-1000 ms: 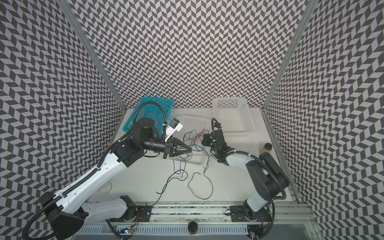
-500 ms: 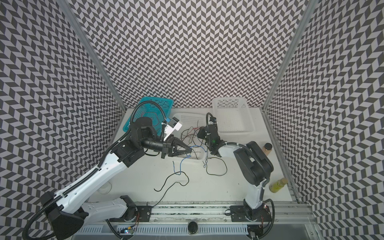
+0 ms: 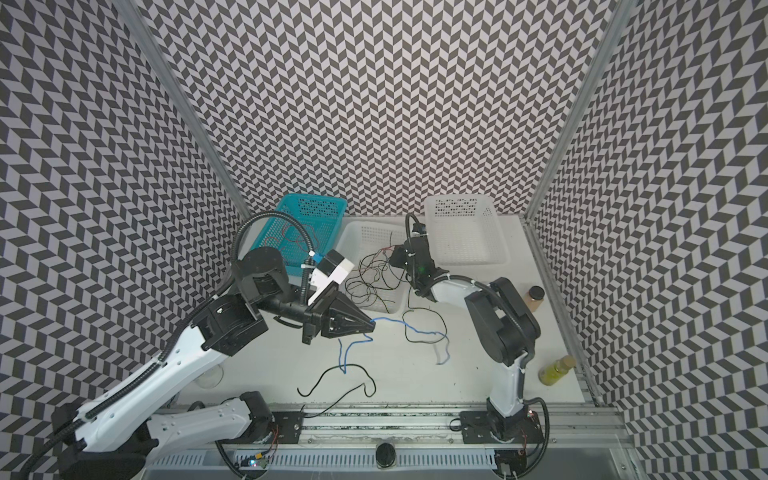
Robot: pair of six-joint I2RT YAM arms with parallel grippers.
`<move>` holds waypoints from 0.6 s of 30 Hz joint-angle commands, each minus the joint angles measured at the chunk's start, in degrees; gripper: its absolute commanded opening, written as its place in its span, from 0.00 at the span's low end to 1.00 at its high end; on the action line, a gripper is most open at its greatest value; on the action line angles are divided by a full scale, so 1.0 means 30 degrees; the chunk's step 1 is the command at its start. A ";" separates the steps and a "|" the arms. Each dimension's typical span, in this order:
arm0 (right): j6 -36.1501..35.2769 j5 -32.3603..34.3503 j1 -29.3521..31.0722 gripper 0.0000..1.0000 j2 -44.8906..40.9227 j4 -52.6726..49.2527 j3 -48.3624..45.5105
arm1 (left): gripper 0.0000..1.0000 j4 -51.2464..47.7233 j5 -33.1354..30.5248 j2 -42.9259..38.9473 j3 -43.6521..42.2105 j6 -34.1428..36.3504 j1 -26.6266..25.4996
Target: Untangle the cables
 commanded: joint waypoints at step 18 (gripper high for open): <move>-0.3529 -0.0343 -0.0044 0.00 -1.2509 -0.3846 -0.0492 | 0.00 -0.2661 -0.2261 -0.3510 -0.2402 0.1547 0.0710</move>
